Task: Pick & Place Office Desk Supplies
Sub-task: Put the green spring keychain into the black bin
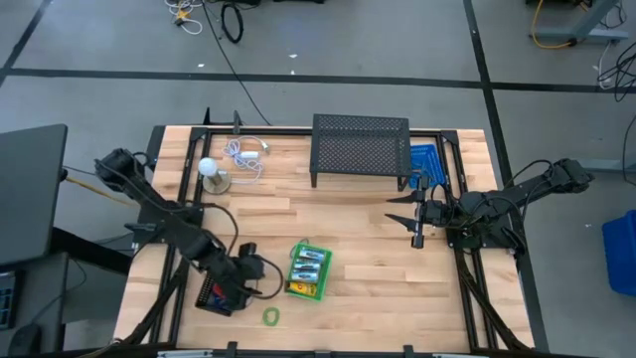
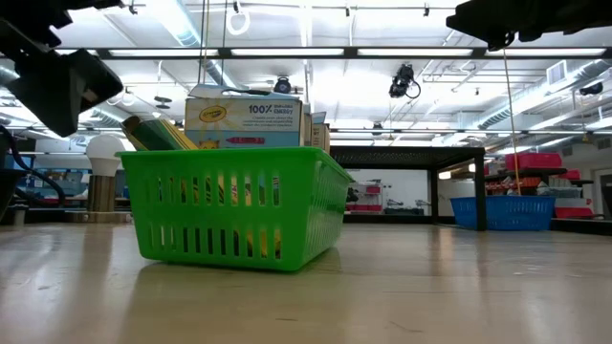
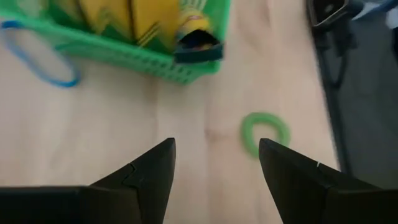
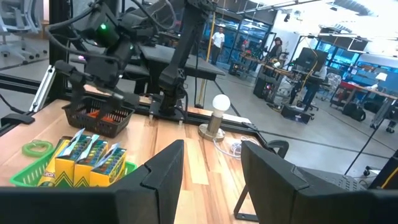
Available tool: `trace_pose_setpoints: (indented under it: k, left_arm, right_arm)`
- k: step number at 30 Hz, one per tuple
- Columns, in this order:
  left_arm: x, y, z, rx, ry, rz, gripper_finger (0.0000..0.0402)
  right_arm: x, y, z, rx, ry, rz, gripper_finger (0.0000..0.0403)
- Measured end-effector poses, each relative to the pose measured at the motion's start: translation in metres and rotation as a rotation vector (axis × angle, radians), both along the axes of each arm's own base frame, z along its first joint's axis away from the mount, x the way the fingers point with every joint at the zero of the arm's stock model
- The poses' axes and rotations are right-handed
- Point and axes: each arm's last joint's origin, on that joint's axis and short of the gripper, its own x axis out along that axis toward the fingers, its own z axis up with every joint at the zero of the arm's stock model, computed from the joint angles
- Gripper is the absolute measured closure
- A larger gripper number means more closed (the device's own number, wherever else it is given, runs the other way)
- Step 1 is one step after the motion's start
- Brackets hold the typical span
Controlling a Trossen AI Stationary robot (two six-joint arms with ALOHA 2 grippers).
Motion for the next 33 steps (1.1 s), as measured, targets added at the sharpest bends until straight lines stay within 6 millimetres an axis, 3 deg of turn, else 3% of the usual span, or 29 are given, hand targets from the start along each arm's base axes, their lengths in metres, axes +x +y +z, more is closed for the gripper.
trace_pose_setpoints:
  k: [15,21,33]
  left_arm:
    - [0.034,-0.027,-0.019,-0.001,0.072,-0.03,0.0163]
    - [0.034,-0.028,-0.033,-0.008,0.16,0.006,0.0163]
    - [0.038,-0.033,-0.03,-0.096,0.136,0.031,0.0163]
  right_arm:
    - [0.0,0.0,-0.001,-0.01,0.013,0.0,0.0231]
    - [0.0,0.0,-0.001,-0.015,0.015,0.0,0.0231]
    - [0.0,0.0,-0.002,-0.028,0.025,0.0,0.0231]
